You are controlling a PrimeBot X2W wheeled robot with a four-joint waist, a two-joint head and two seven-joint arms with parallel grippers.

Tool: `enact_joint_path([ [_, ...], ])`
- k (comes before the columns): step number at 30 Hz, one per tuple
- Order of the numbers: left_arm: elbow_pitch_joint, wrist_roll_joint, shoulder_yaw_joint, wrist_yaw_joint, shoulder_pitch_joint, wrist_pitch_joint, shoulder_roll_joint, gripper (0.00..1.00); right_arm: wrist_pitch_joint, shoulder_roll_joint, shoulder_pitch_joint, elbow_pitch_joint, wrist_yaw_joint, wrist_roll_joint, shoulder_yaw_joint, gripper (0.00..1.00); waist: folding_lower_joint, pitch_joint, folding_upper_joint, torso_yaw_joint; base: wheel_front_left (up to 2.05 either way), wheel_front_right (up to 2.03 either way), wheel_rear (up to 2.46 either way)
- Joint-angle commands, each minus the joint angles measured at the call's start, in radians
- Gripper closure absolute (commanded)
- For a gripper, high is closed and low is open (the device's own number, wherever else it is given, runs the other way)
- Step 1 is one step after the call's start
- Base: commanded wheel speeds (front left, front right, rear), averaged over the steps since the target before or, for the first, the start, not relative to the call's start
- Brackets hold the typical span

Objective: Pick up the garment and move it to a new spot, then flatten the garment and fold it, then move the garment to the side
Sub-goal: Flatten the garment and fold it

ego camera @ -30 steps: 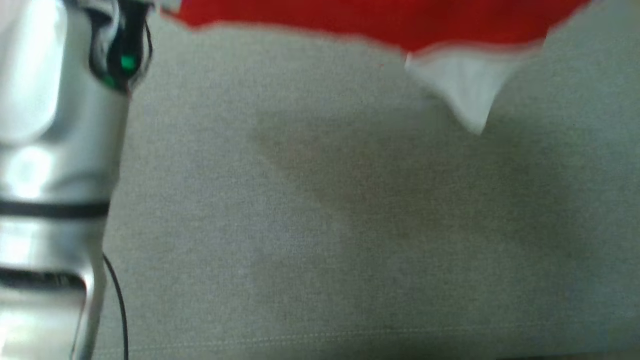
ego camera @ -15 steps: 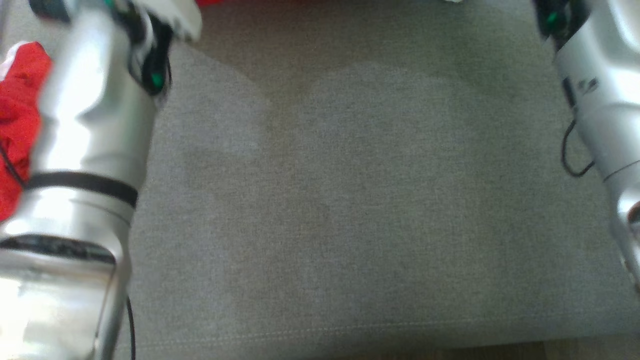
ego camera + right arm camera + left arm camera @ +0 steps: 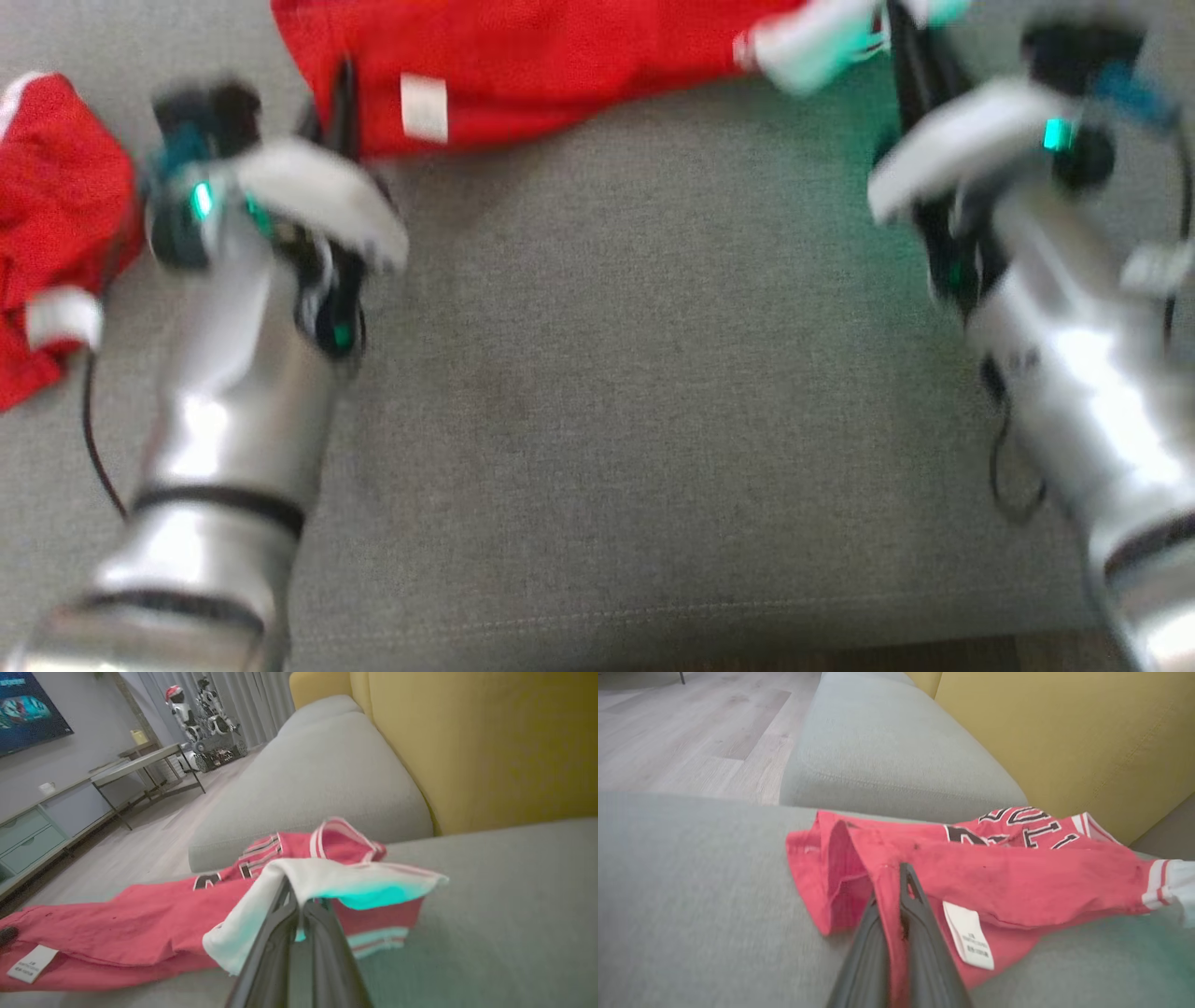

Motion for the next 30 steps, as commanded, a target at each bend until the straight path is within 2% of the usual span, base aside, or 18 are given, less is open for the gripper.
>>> enact_joint_path([
  [1, -0.051, 0.006, 0.038, 0.003, 0.021, -0.005, 0.025, 1.00, -0.012, -0.006, 0.044, -0.048, -0.001, 0.011, -0.012, 1.00, 0.0000, -0.014, 0.0000, 0.001, 0.00, 0.00, 0.00],
  [6, -0.167, 0.018, 0.076, 0.001, 0.223, -0.005, 0.018, 1.00, -0.013, -0.036, 0.308, -0.206, -0.001, 0.003, -0.097, 1.00, 0.0000, -0.077, 0.0000, 0.005, 0.00, 0.00, 0.00],
  [12, -0.301, 0.044, 0.079, -0.009, 0.419, -0.005, 0.018, 1.00, -0.013, -0.070, 0.595, -0.380, -0.001, -0.040, -0.181, 1.00, 0.0000, -0.149, 0.0000, 0.006, 0.00, 0.00, 0.00],
  [16, -0.409, 0.063, 0.084, -0.003, 0.550, -0.005, 0.032, 1.00, 0.037, -0.071, 0.758, -0.505, -0.001, -0.077, -0.249, 1.00, 0.0000, -0.200, 0.0000, 0.004, 0.00, 0.00, 0.00],
  [23, -0.599, 0.071, 0.097, 0.044, 0.769, 0.001, 0.053, 1.00, 0.218, 0.001, 1.040, -0.775, -0.001, -0.185, -0.410, 1.00, 0.0000, -0.269, 0.0000, 0.004, 0.00, 0.00, 0.00],
  [30, -0.799, 0.065, 0.105, 0.094, 0.946, 0.068, 0.072, 1.00, 0.402, 0.097, 1.263, -1.041, -0.001, -0.282, -0.529, 1.00, 0.0000, -0.313, 0.0000, 0.009, 0.00, 0.00, 0.00],
])
